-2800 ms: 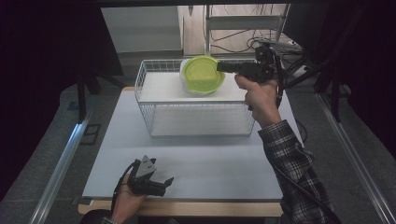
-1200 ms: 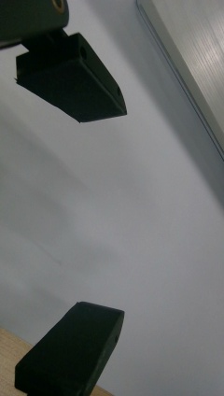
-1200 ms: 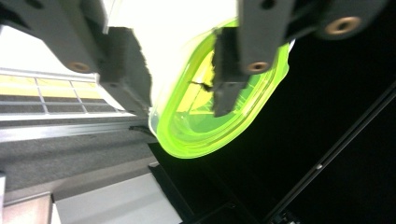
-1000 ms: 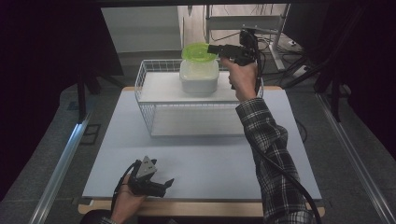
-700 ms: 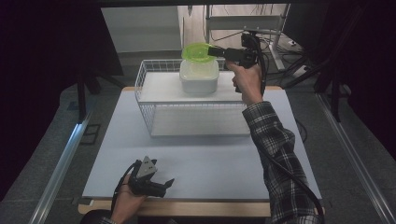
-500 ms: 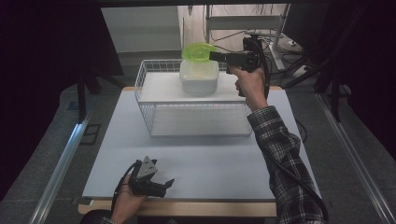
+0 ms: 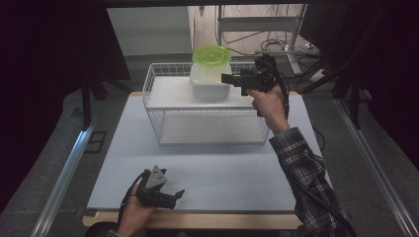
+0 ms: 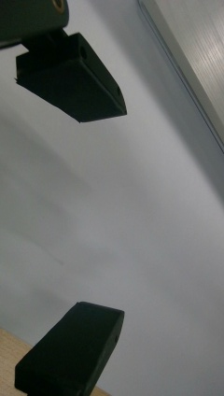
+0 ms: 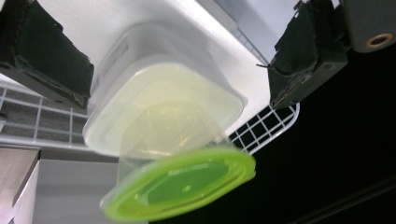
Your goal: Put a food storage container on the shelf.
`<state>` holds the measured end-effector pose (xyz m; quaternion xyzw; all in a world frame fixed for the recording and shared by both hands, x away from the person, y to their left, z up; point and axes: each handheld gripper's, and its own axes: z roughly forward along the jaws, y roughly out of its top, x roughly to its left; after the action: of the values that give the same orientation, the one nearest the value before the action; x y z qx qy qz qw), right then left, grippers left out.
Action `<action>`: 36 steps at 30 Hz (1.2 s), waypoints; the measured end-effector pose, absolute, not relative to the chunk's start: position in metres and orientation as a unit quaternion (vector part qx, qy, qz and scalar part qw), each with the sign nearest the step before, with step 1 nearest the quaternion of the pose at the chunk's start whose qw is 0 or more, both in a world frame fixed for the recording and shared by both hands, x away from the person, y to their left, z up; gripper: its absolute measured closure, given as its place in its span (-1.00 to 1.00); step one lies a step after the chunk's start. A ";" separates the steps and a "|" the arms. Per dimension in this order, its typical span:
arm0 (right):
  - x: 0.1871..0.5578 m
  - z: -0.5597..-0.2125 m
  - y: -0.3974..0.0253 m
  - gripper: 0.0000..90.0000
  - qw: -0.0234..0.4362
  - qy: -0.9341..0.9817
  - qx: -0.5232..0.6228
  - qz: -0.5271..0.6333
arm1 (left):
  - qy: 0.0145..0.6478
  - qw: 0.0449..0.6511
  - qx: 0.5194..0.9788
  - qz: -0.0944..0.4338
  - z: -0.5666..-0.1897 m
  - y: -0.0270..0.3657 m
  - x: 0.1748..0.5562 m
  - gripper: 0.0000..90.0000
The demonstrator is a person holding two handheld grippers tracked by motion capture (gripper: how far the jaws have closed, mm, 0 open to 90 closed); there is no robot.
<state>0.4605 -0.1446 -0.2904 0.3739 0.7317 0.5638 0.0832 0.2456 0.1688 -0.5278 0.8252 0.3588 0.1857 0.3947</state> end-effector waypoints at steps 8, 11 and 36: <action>0.446 -0.301 -0.145 -0.84 0.102 0.748 0.354 0.552 | 0.358 0.394 0.826 0.185 -0.528 0.168 0.246 -0.90; 0.440 -0.303 -0.145 -0.84 0.106 0.754 0.346 0.549 | 0.358 0.394 0.826 0.185 -0.528 0.168 0.246 -0.90; 0.382 -0.379 -0.154 -0.96 0.134 0.815 0.291 0.484 | 0.359 0.422 0.815 0.170 -0.527 0.172 0.246 -0.92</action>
<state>0.3816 -0.1535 -0.3787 0.2907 0.8146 0.4837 0.1339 0.2458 0.1719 -0.5265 0.8150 0.3595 0.1695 0.4216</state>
